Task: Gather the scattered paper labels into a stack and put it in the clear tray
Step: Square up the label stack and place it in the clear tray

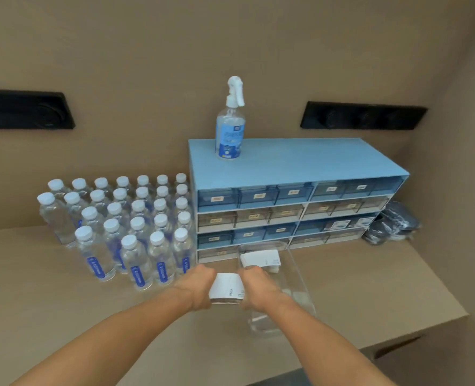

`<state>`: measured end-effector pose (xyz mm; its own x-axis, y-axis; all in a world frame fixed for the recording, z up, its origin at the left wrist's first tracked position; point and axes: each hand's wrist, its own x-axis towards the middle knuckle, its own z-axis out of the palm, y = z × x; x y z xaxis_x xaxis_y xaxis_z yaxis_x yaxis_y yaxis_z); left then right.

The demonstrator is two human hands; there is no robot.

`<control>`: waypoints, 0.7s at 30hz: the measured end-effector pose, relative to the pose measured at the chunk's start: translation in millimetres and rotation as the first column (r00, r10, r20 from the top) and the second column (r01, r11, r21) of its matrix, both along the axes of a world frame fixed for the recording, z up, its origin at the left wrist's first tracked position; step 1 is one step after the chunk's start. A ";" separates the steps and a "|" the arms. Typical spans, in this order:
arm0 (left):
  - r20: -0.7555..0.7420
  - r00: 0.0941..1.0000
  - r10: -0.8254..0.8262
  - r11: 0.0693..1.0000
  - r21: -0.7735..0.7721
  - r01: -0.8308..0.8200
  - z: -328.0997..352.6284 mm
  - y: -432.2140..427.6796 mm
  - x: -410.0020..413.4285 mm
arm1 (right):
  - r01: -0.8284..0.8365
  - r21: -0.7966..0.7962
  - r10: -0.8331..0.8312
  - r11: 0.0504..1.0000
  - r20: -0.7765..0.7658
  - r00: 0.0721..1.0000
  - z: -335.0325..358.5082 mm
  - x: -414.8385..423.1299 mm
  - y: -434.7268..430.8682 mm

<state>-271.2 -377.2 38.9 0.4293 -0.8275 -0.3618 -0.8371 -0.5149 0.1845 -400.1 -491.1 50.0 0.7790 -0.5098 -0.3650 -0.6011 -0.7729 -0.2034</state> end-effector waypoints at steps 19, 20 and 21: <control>0.007 0.990 0.139 0.983 0.124 -0.139 -30.5 -140.1 -85.9 | -0.172 0.042 0.172 0.984 0.015 0.985 -50.0 -61.8 -153.6; 0.004 0.989 0.146 0.981 0.130 -0.145 -31.0 -141.2 -85.1 | -0.173 0.049 0.173 0.984 0.009 0.985 -52.2 -60.0 -154.4; 0.005 0.989 0.149 0.980 0.135 -0.148 -32.4 -142.2 -84.4 | -0.175 0.054 0.175 0.983 0.001 0.985 -55.2 -57.9 -154.7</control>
<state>-355.6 -519.4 6.5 0.5413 -0.6982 -0.4685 -0.7487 -0.6538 0.1094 -458.0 -645.8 -5.2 0.8531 -0.3455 -0.3909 -0.4585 -0.8541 -0.2457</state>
